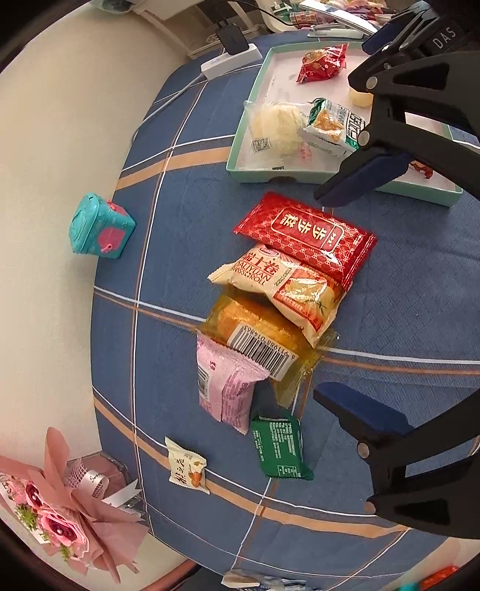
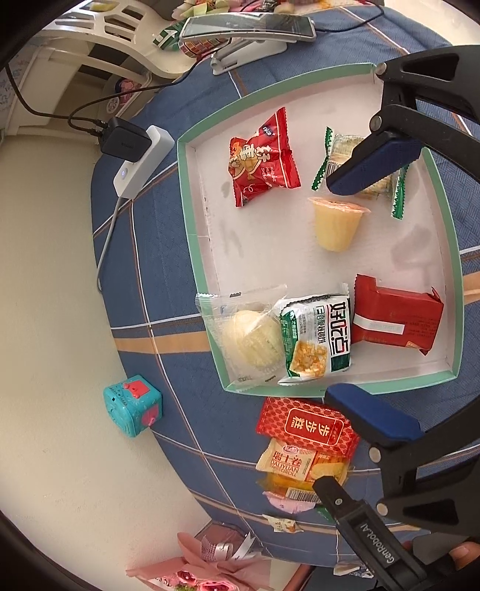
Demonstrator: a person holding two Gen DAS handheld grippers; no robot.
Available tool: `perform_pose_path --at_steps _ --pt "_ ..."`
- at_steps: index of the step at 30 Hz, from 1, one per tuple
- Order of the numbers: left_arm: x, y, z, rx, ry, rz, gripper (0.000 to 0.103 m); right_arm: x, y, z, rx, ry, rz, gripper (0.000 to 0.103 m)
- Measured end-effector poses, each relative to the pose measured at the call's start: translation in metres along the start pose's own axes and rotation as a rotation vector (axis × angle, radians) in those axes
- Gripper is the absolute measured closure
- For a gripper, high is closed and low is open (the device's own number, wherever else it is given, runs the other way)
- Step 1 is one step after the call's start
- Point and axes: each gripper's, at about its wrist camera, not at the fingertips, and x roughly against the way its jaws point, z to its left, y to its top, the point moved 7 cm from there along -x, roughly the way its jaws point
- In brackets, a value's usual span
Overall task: Organize snacks
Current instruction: 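Move both open tools back over the snack pile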
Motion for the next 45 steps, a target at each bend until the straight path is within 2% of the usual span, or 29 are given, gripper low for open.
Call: perform_pose_path --at_steps 10,15,24,26,28,30,34,37,41,45 --pt "0.024 0.006 0.003 0.018 -0.042 -0.074 0.007 0.01 0.0 0.008 0.024 -0.023 -0.044 0.0" --pt "0.033 0.007 0.001 -0.005 -0.061 -0.086 0.007 0.017 0.002 0.011 -0.002 0.005 -0.064 0.0" --pt "0.032 0.006 0.011 -0.036 -0.03 -0.065 0.007 0.021 0.002 0.018 -0.033 0.045 -0.057 0.0" --pt "0.028 0.013 0.013 -0.041 -0.004 -0.072 0.007 0.018 0.004 0.019 -0.04 0.02 -0.037 0.0" --pt "0.019 0.022 0.014 -0.026 0.009 -0.06 0.007 0.017 0.013 0.026 -0.041 0.036 -0.057 0.0" --pt "0.006 0.039 0.008 -0.018 -0.025 -0.052 0.007 0.006 0.028 0.034 -0.043 0.025 -0.043 0.0" --pt "-0.013 0.064 0.005 -0.032 -0.024 -0.023 0.007 -0.014 0.06 0.053 -0.044 0.049 -0.043 0.0" --pt "-0.014 0.068 0.011 -0.041 -0.009 0.006 0.007 -0.019 0.07 0.063 -0.018 0.032 -0.015 0.0" --pt "-0.005 0.055 0.028 -0.069 0.015 -0.002 0.007 -0.002 0.074 0.072 -0.066 0.135 -0.033 0.0" --pt "-0.004 0.042 0.061 -0.002 0.015 0.025 0.007 0.005 0.062 0.085 -0.059 0.185 -0.018 0.0"
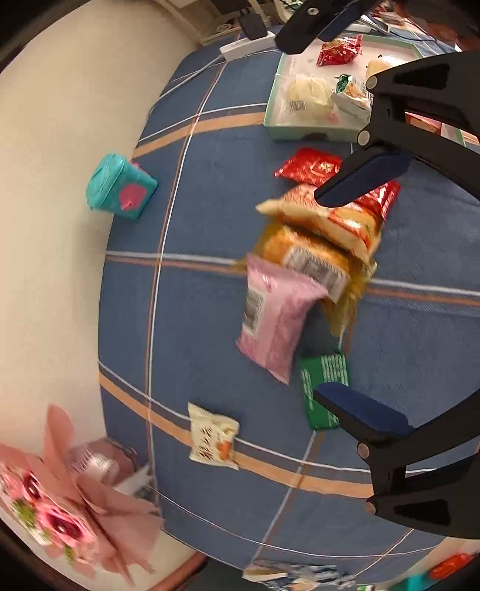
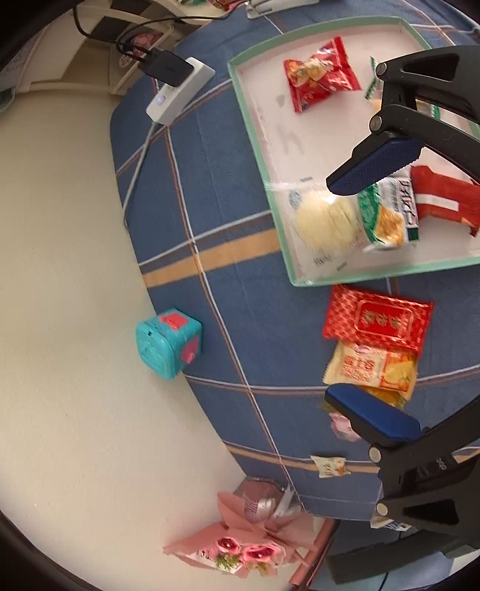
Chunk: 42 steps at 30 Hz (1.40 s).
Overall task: Organize snacks
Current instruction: 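Move both open tools back over the snack pile, then grasp the green pack with the left tool while the right grasps the red patterned packet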
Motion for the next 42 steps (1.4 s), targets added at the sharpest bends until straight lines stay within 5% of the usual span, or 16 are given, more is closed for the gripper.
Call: perform_pose_path --at_steps 12,24,34,37,42 --pt "-0.016 -0.012 0.092 0.223 0.012 0.039 0.007 -0.022 -0.041 0.05 0.081 0.034 0.085 0.011" --pt "-0.054 -0.011 0.1 0.28 -0.023 0.091 0.007 -0.077 -0.063 0.047 0.092 0.011 0.204 0.049" --pt "-0.081 -0.011 0.087 0.269 -0.019 0.143 0.009 -0.099 -0.07 0.033 0.049 -0.007 0.268 0.05" --pt "-0.088 -0.012 0.086 0.275 -0.024 0.157 0.023 -0.103 -0.07 0.029 0.045 -0.016 0.27 0.05" --pt "-0.092 -0.012 0.085 0.275 -0.015 0.159 0.03 -0.108 -0.07 0.022 0.035 -0.022 0.278 0.05"
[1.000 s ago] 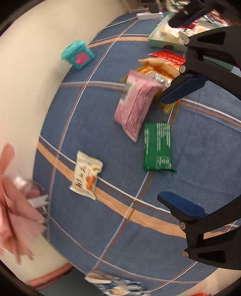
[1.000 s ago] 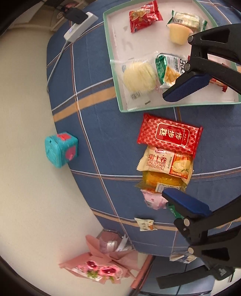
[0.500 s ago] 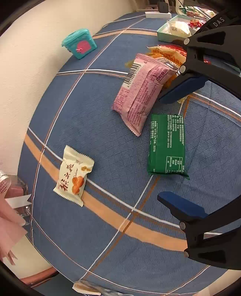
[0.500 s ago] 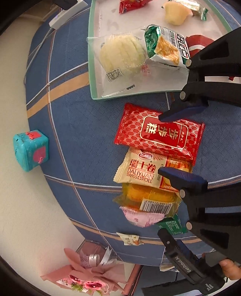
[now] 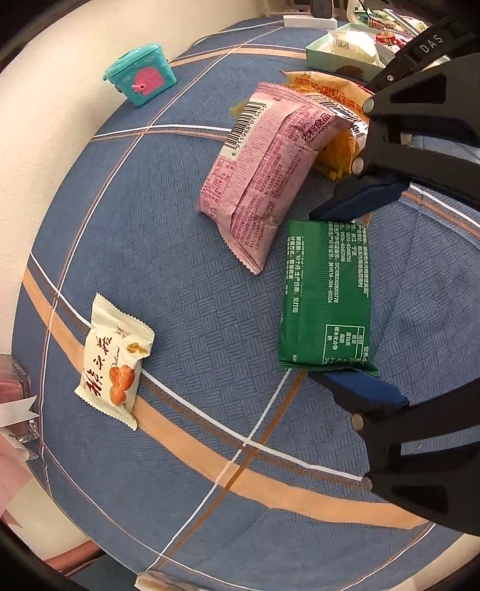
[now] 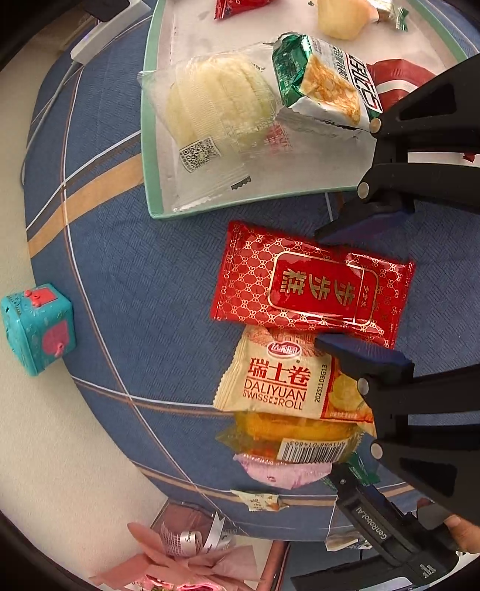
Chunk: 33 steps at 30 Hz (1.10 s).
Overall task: Organize snacks
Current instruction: 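Grasp the green pack with the left tool while the right grasps the red patterned packet, then carry the green pack and red packet over the white tray with both tools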
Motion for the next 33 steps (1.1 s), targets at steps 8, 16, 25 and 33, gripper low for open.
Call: perform_pose_path --at_steps 8,16,25,33 --pt "0.005 -0.007 -0.005 0.01 -0.012 -0.011 0.034 -0.009 0.003 0.0 0.024 -0.025 -0.007 0.053" --pt "0.014 -0.01 -0.005 0.026 -0.045 -0.008 0.034 -0.008 0.0 0.002 0.049 -0.036 -0.013 0.055" --pt "0.043 -0.009 -0.004 0.045 -0.058 -0.068 0.034 0.013 -0.004 0.003 0.039 -0.006 -0.033 0.055" --pt "0.079 -0.009 -0.006 0.037 -0.086 -0.143 0.034 0.055 -0.013 0.008 0.05 0.022 -0.099 0.055"
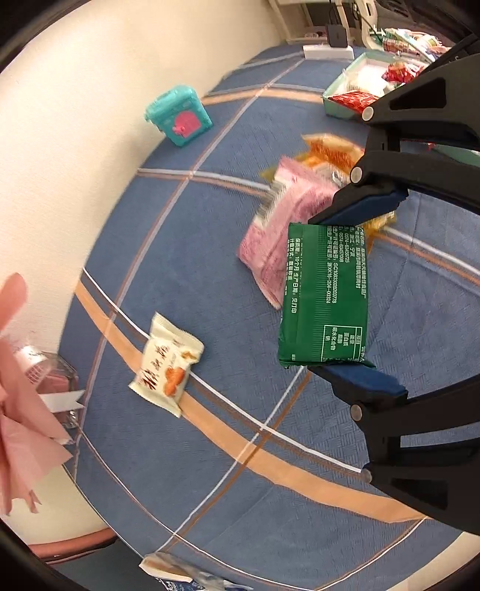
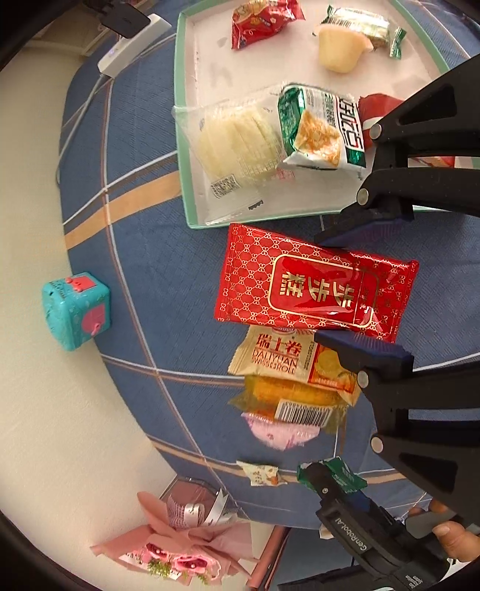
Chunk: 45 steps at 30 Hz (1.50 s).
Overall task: Organize snacks
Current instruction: 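Carry the green pack and red packet over the white tray with both tools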
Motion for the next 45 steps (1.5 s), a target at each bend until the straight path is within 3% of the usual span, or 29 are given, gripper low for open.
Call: perform_pose_path --at_steps 17,36,45 --pt "0.039 -0.011 -0.063 -0.119 -0.06 -0.069 0.034 0.045 0.0 -0.028 -0.036 -0.01 -0.072 0.055" --pt "0.044 -0.077 -0.212 -0.448 -0.185 0.003 0.034 0.091 0.019 -0.151 -0.252 -0.165 -0.18 0.055" --pt "0.036 -0.125 -0.256 -0.565 -0.214 0.068 0.034 0.114 0.022 -0.202 -0.309 -0.273 -0.226 0.055"
